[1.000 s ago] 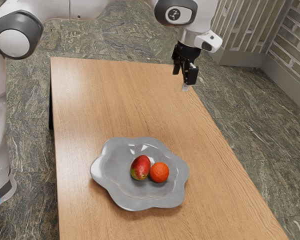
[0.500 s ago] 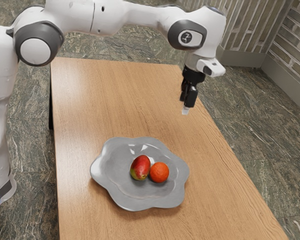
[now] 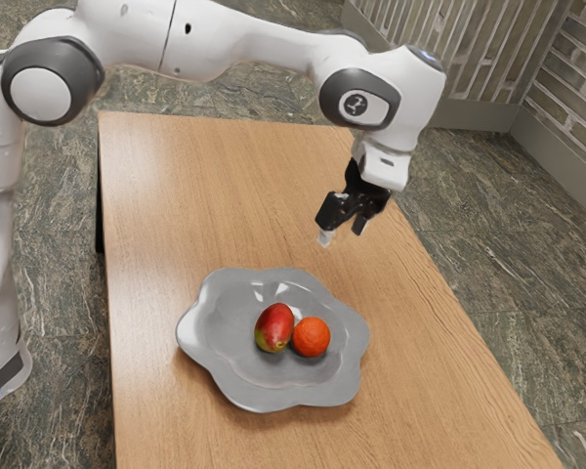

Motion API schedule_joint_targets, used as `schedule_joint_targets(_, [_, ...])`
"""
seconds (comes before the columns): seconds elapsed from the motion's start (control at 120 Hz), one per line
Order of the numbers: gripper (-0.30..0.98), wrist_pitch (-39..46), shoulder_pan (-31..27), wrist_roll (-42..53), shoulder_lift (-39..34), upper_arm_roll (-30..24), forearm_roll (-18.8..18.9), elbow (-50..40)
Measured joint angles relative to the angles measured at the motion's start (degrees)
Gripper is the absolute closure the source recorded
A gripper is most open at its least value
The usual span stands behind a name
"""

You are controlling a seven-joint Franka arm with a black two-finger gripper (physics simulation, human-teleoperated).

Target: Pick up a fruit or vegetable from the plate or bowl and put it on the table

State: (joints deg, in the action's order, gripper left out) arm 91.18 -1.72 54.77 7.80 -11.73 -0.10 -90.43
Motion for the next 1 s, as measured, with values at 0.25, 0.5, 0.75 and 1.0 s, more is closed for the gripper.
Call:
schedule_joint_targets(0.25, [0.0, 1.23, 0.08, 12.58, -10.14, -1.39, -2.82, -14.39])
schedule_joint_targets(0.5, [0.0, 2.33, 0.35, 20.66, -14.11, -6.56, -5.36, -20.49])
schedule_joint_targets(0.75, [0.0, 4.04, -0.18, 25.88, -14.1, -7.49, -6.66, -23.14])
schedule_joint_targets(1.0, [0.0, 4.91, 0.04, 29.14, -14.18, -8.99, -7.88, -23.93])
